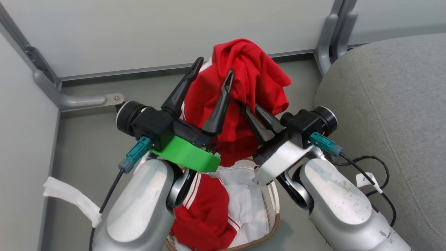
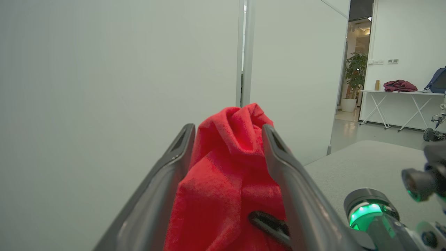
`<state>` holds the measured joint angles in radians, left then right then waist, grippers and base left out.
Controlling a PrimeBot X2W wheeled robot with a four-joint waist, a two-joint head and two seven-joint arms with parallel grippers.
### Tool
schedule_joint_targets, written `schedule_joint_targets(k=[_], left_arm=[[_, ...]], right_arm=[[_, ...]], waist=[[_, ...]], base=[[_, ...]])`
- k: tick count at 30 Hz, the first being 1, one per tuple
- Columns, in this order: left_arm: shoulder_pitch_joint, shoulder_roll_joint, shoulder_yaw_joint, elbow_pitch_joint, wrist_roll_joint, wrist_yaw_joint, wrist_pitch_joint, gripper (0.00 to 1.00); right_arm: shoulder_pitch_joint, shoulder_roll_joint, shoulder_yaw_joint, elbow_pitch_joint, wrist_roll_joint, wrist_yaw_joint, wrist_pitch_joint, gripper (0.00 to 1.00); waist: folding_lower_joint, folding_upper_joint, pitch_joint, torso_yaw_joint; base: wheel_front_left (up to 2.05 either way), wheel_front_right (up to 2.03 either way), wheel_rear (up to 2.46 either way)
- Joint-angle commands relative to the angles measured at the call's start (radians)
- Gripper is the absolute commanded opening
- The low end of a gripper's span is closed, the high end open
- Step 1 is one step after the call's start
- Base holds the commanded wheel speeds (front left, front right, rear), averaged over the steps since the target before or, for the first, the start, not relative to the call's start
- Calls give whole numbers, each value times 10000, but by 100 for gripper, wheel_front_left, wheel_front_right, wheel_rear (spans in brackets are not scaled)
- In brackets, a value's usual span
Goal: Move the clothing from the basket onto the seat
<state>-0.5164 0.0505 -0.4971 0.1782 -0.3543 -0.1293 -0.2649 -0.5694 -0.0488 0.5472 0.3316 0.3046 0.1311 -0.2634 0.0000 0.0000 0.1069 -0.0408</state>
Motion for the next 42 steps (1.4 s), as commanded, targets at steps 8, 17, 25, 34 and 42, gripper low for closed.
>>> schedule_joint_targets(k=[8,17,25,34,42], left_arm=[[605,116,327,241,487,-24,8,100],[1091,251,460,261,611,-24,8,100],[1373,304,547,216,708,-24,8,100],[660,188,-734,533,278,-23,9,100],[539,473,-1046,673,129,-23,9,100]], right_arm=[[548,-41,-240,-336,-231,-7,-20,0],[1111,-39,-586,-627,-382,-8,-20,0],[1608,-32,-961,-764,-515,-7,-20,0],[2420,-27,-2538,-1322,-1248,-8,-20,0],[1700,-207,-3307,-929,-2594,-10,-20,0]], waist=[[0,0,126,-1298],[0,0,270,-3108],[0,0,429,-4909],[0,0,835,-5174],[0,0,1359,-5193]], base=[[0,0,0],[0,0,0],[0,0,0],[0,0,0],[4,4,4]])
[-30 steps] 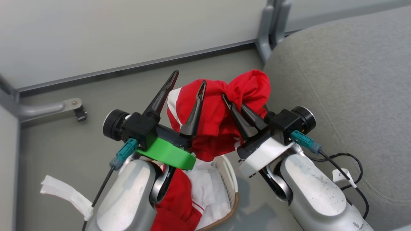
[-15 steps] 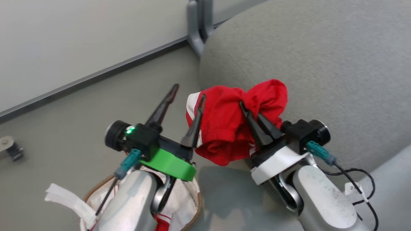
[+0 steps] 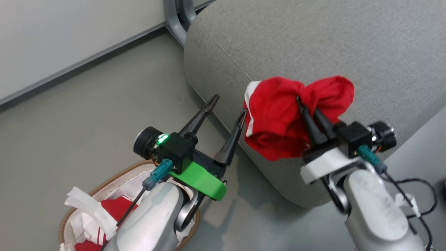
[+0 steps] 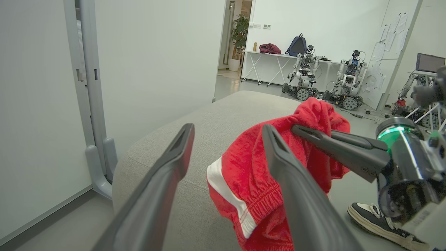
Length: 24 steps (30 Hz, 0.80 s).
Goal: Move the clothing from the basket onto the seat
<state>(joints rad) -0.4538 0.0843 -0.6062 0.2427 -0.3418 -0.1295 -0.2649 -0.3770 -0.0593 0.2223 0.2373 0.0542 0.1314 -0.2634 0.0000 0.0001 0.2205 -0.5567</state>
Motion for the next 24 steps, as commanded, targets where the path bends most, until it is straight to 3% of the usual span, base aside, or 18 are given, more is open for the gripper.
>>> schedule_joint_targets(k=[1,9,24], left_arm=[[-71,209,66,37,17,-21,9,100],[247,841,638,-166,269,-21,9,100],[-894,1721,310,-648,547,-21,9,100]], right_arm=[[-422,-191,-122,111,-181,-14,-20,0],[-3016,-1111,-1287,1350,-517,-14,-20,0],[-6379,-2923,-3769,3864,-1413,-14,-20,0]], waist=[[0,-1,317,-32],[0,-1,1419,10],[0,-1,3893,1522]], base=[[0,0,0],[0,0,0],[0,0,0]])
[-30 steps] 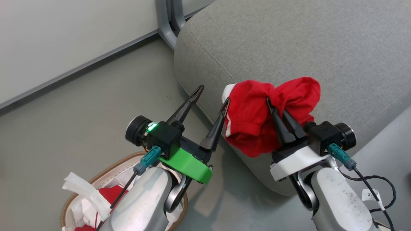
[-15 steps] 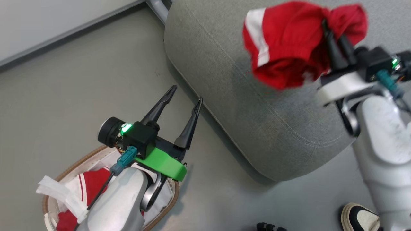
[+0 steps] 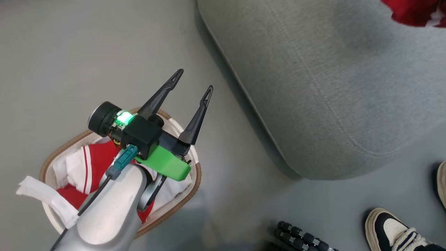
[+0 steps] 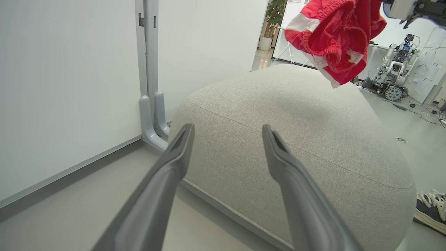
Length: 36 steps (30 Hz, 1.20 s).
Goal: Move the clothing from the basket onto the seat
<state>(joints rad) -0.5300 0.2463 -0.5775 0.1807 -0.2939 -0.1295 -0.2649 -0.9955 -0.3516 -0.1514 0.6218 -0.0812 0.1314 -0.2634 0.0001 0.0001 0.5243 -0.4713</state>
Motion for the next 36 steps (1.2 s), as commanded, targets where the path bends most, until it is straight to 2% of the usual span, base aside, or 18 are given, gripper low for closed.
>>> schedule_joint_targets(k=[1,8,12,13,14,15,16,20,27,32,36], left_arm=[[-162,156,36,-49,82,-21,9,100],[-183,423,119,-168,26,-9,9,100],[-309,424,108,-193,-3,-9,9,100],[-318,402,136,-175,-19,-9,9,100],[-315,354,173,-170,-68,-9,7,100],[-330,335,184,-188,-94,-9,9,100],[-331,341,188,-201,-107,-9,9,100],[-273,440,312,-120,-123,-9,7,100],[61,321,939,65,36,-9,9,100],[378,64,1549,236,179,-9,7,100],[708,-133,2169,389,313,-8,7,100]], right_arm=[[-386,-60,-173,145,-107,-14,-20,0],[-1009,-147,-1753,857,-789,-14,-20,0],[-514,148,-2666,1073,-1383,-14,-20,0],[-406,254,-2845,1024,-1432,-14,-20,4],[-185,386,-2997,931,-1550,-14,-20,42],[108,539,-3034,850,-1647,-14,-20,87],[377,674,-3114,814,-1690,-14,-18,100],[1449,1380,-3475,493,-1616,-14,-18,100],[3373,2222,-3048,-567,-1010,-14,-20,100],[4460,2557,-2340,-1326,-621,-14,-21,100],[5025,2710,-1323,-1856,-390,-14,-19,100]], waist=[[-1,-1,988,714],[-1,-1,1781,1046],[-1,-1,2039,1221],[-1,-1,2071,1255],[-1,-1,2098,1293],[-1,-1,2105,1321],[-1,-1,2101,1339],[-1,-1,1980,1372],[-1,-1,1418,1372],[-1,-1,835,1475],[-1,-1,400,1736]], base=[[0,0,0],[0,0,0],[0,0,0],[0,0,0],[0,0,0],[0,0,0],[0,0,0],[0,0,0],[0,0,0],[0,0,0],[0,0,0]])
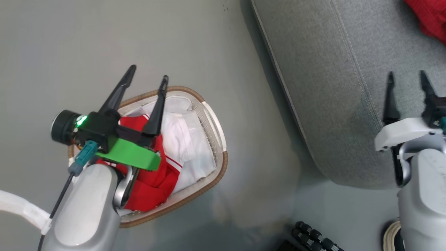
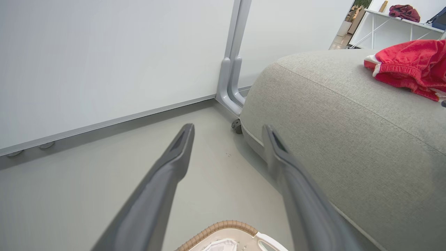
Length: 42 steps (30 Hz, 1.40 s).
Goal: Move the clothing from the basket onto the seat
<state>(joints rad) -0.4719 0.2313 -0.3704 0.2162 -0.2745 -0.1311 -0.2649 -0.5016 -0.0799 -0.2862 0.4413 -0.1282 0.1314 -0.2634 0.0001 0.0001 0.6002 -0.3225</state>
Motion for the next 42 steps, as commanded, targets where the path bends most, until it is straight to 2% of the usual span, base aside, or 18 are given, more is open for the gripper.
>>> schedule_joint_targets(k=[1,7,17,21,30,42], left_arm=[[220,-65,307,62,162,12,9,100],[746,-575,1530,311,445,28,9,100],[1260,-1261,3050,976,934,15,9,100],[1503,-1452,3290,1208,1147,12,9,100],[2294,-1693,3732,1778,1373,9,9,100],[3622,-1787,3758,2130,1453,8,8,100]], right_arm=[[171,-11,213,-211,181,-14,-19,100],[315,165,1272,-640,643,-14,-19,100],[465,233,2383,-405,1616,-15,-19,100],[721,245,2827,-294,1842,-14,-19,100],[1540,264,3130,-52,1761,-14,-19,100],[2903,265,3400,20,2081,-14,-19,100]], waist=[[-1,-1,-475,353],[-1,-1,-1045,963],[-1,-1,-1903,1972],[-1,-1,-2327,2315],[-1,-1,-3393,2829],[-1,-1,-4713,2934]], base=[[0,0,0],[0,0,0],[0,0,0],[0,0,0],[0,0,0],[0,0,0]])
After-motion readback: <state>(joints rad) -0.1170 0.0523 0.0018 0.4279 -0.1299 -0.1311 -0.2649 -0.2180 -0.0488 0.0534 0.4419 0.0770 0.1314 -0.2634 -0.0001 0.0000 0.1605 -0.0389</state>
